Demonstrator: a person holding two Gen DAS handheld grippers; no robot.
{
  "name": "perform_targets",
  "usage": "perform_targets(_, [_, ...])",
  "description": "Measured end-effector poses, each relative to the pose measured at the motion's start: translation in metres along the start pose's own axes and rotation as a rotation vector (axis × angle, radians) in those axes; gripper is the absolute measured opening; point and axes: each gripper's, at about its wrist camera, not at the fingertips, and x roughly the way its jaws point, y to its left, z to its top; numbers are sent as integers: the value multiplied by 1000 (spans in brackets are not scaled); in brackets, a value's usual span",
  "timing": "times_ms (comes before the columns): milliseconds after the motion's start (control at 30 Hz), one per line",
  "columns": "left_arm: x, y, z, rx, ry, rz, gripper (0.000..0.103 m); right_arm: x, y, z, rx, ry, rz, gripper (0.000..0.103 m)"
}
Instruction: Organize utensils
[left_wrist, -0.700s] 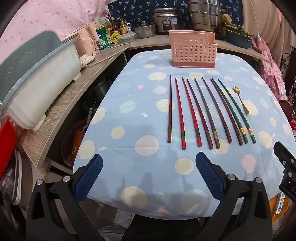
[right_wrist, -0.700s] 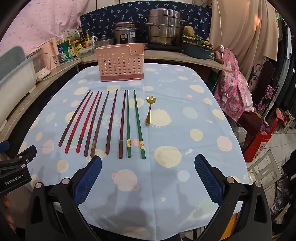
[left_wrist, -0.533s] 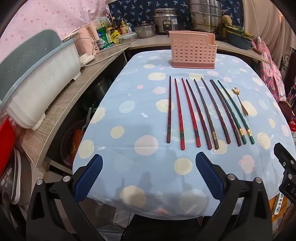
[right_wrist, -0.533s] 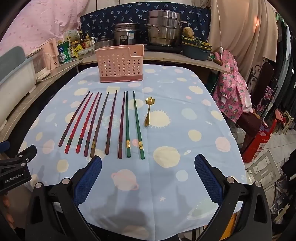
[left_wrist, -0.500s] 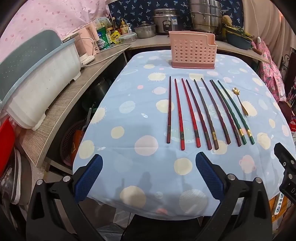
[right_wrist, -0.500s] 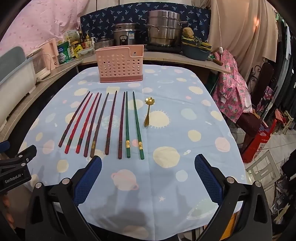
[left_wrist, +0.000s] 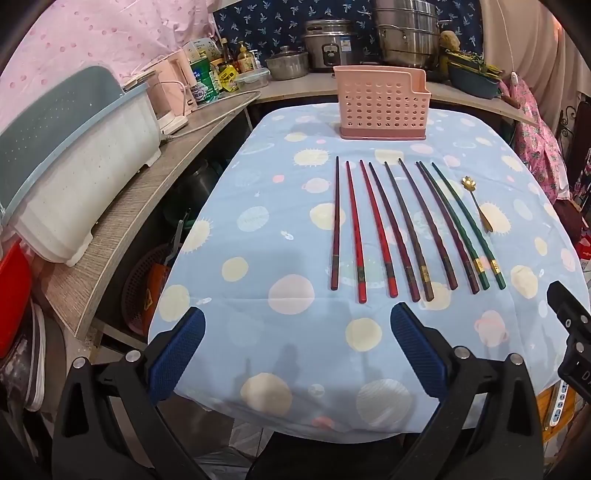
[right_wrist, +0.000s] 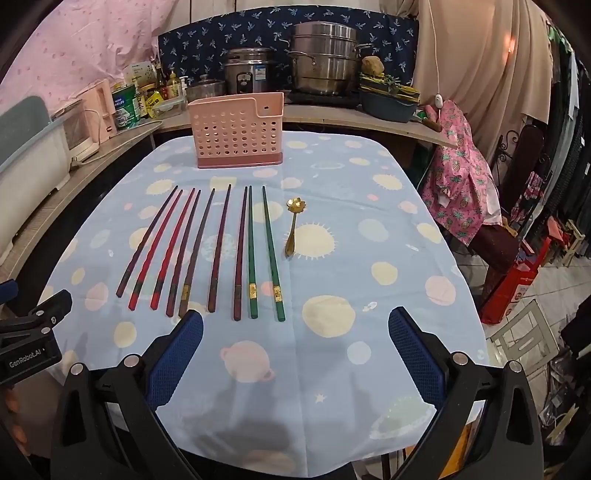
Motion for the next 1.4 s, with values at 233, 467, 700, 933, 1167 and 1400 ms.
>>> perform_targets(233, [0,-1,1,4,-4,2,96,2,2,3,-9,8,4,96])
perform_targets(467, [2,2,2,2,0,3,96,5,4,4,-10,11,3,96])
perform_targets(700, [3,3,3,3,2,1,96,6,4,4,-12,12,3,96])
perform_targets(933, [7,3,5,-2,9,-4,96,8,6,6,-10,18,-2,96])
perform_targets(1167, [8,3,5,-7,10,-3,96,11,7,9,-12,21,0,96])
perform_targets(1400, [7,2,4,-6,8,-4,96,11,8,9,-12,22,-2,96])
